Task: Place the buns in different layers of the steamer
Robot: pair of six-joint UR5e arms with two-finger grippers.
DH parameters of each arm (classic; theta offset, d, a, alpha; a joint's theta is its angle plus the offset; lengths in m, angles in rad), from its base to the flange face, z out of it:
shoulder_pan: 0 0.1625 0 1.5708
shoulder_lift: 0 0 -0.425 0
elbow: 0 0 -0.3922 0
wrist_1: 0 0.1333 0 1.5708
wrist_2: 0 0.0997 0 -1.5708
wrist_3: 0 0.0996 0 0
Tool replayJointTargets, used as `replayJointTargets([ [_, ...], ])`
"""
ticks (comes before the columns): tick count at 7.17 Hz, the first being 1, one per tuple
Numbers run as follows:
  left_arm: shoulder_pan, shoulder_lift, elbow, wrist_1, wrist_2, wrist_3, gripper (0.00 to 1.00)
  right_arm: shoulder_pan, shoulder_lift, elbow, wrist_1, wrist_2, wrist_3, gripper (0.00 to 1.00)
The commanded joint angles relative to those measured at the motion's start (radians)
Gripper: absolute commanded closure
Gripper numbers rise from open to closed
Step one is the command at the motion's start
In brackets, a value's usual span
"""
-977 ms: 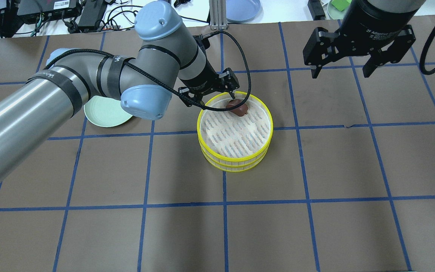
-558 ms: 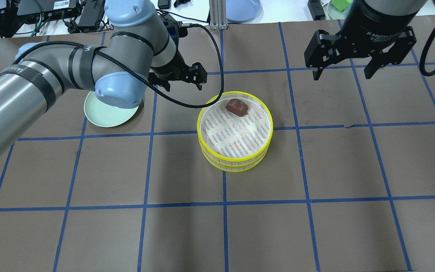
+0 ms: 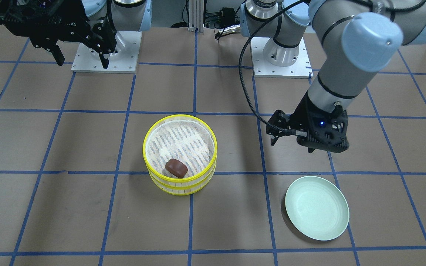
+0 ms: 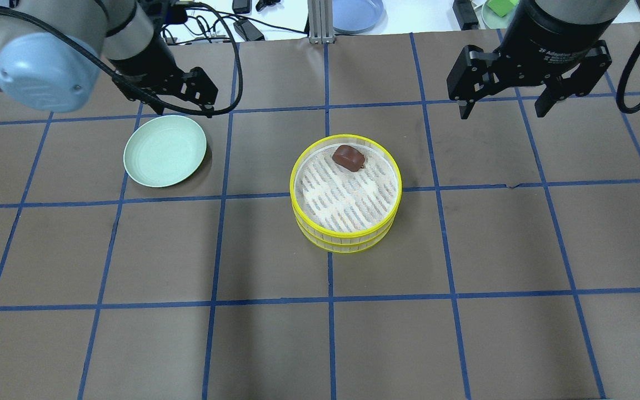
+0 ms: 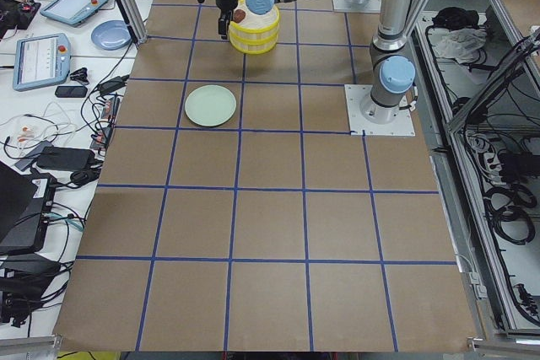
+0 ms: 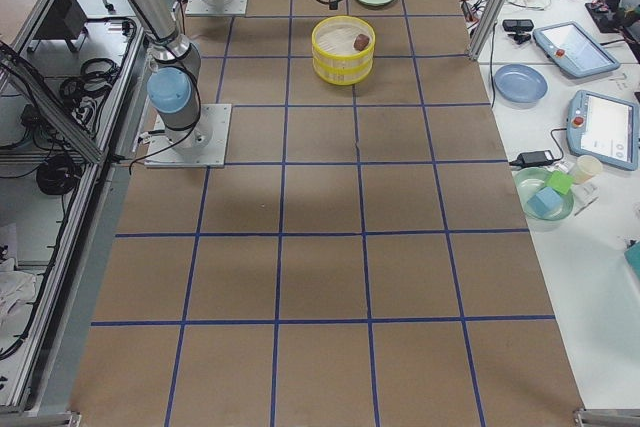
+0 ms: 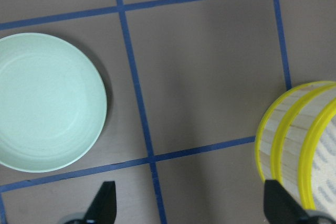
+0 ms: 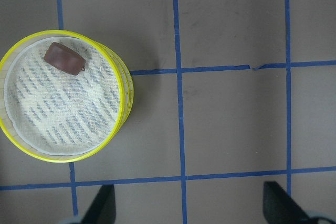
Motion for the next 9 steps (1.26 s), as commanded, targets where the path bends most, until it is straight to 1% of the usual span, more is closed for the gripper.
replayJointTargets([
  [1, 0.020, 0.083, 0.009, -0.141, 0.039, 0.022, 0.00, 0.000, 0.001, 0.000, 0.000, -0.001, 0.000, 0.00],
  [3, 0.027, 0.137, 0.007, -0.203, 0.045, 0.020, 0.00, -0.003, -0.005, 0.002, 0.014, -0.004, 0.000, 0.00],
  [6, 0.027, 0.154, 0.004, -0.216, 0.054, 0.025, 0.00, -0.003, -0.005, 0.002, 0.015, -0.004, 0.000, 0.00],
  [7, 0.029, 0.157, 0.003, -0.219, 0.082, 0.028, 0.00, -0.001, -0.005, 0.002, 0.014, -0.002, 0.000, 0.00],
  [9, 0.029, 0.162, -0.001, -0.214, 0.077, 0.030, 0.00, -0.001, -0.005, 0.002, 0.015, -0.004, 0.000, 0.00],
])
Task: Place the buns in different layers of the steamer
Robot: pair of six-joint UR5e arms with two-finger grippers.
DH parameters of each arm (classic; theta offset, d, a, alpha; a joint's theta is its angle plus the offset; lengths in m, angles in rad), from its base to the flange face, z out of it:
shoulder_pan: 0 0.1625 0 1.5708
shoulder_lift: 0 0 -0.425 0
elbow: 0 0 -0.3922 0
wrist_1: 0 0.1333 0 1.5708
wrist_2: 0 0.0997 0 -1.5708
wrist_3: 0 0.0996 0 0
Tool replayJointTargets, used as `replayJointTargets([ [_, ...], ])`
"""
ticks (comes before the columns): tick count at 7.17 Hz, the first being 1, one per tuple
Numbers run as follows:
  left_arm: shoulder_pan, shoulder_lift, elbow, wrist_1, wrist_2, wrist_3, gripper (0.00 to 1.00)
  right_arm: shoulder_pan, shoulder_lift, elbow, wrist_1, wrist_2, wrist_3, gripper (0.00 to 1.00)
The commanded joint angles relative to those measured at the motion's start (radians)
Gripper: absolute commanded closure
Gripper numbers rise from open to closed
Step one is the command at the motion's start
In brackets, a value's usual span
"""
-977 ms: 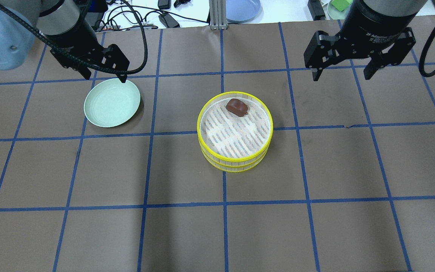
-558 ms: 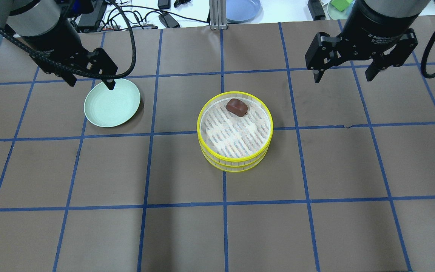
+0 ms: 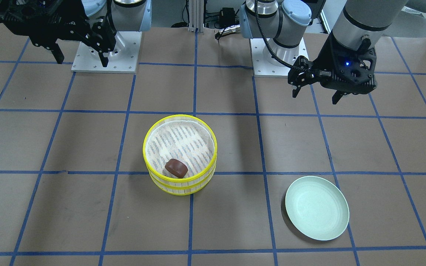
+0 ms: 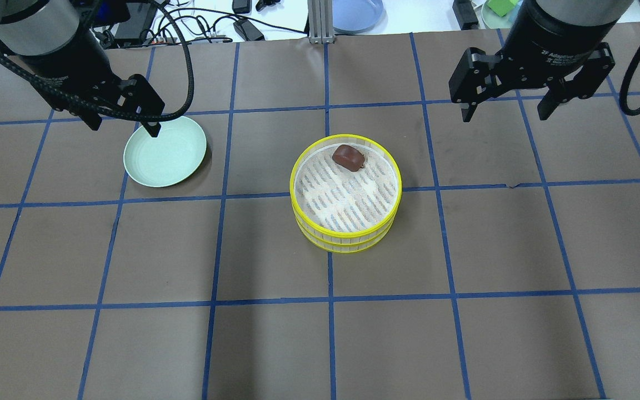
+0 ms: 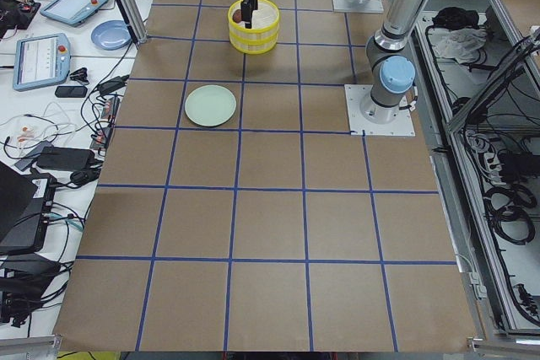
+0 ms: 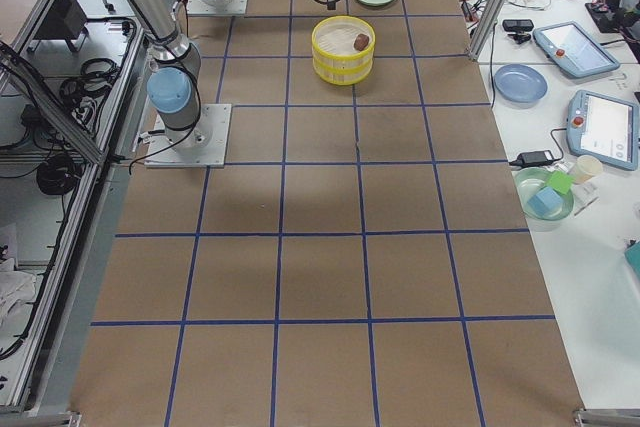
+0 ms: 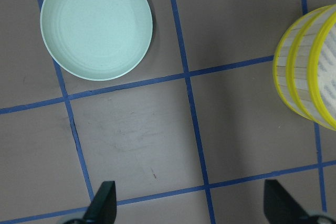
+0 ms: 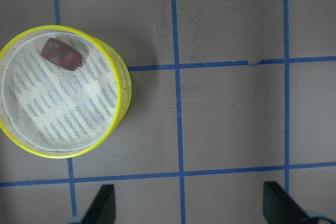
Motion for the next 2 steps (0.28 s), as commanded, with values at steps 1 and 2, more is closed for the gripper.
replayJointTargets([
  [1, 0.002, 0.002, -0.008, 0.005, 0.003, 0.003, 0.00, 0.000, 0.000, 0.000, 0.001, -0.001, 0.000, 0.00],
  [2, 0.002, 0.002, -0.011, 0.010, 0.003, 0.003, 0.00, 0.000, 0.000, 0.000, 0.001, -0.001, 0.000, 0.00],
])
